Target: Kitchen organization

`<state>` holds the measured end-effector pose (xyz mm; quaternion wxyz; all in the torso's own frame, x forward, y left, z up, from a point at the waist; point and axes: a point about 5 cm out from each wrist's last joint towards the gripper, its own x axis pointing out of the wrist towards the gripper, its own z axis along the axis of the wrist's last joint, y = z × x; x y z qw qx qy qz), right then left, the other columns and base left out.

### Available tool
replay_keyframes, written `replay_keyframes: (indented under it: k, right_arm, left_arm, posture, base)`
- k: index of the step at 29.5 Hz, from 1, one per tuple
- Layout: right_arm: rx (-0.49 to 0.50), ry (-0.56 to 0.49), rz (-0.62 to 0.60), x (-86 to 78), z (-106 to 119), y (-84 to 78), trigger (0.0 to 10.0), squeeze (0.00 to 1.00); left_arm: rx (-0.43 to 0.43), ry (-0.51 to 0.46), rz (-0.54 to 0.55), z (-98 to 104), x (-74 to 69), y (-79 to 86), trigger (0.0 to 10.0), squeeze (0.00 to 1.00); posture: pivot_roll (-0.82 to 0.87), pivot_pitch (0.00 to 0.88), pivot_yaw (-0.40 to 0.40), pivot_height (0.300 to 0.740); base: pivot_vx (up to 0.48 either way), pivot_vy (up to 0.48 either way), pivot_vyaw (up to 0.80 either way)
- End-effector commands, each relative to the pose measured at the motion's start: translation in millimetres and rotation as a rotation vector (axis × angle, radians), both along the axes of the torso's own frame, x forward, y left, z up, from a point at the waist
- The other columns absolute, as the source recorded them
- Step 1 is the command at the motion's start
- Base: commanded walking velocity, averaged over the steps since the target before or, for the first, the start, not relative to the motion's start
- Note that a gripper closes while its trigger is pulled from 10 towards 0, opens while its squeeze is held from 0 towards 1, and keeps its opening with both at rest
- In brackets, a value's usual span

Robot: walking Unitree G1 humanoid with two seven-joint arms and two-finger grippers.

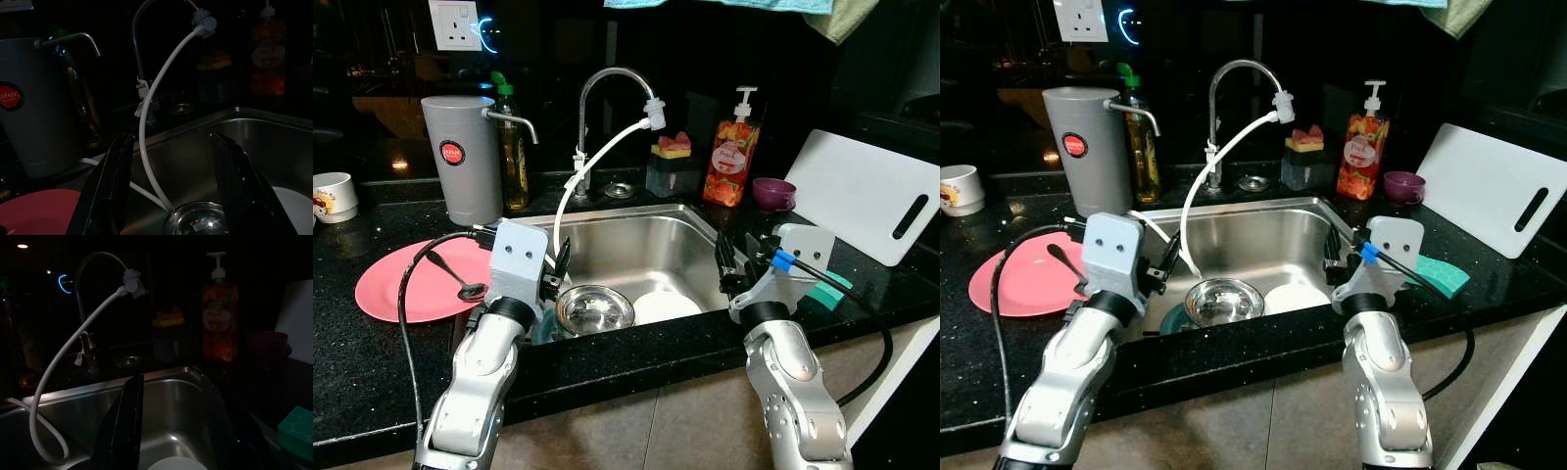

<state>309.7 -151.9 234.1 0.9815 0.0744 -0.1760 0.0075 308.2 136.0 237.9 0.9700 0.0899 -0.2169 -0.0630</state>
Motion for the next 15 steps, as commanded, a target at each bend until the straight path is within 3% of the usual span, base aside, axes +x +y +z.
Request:
replay_keyframes:
  k: [1, 15]
  right_arm:
    - [0.008, 0.002, -0.001, 0.8, -0.6, -0.2, 10.0, 0.0]
    - [0.006, 0.0, 0.002, 1.7, -0.2, 0.2, 10.0, 0.0]
  left_arm:
    - [0.004, -0.012, -0.001, 2.9, 0.5, -1.4, 10.0, 0.0]
    - [0.006, -0.015, -0.002, 3.3, 1.3, -1.8, 10.0, 0.0]
  posture:
    - [0.07, 0.0, -0.08, 0.74]
    - [0.07, 0.0, -0.08, 0.74]
  base:
    - [0.0, 0.0, 0.0]
    - [0.0, 0.0, 0.0]
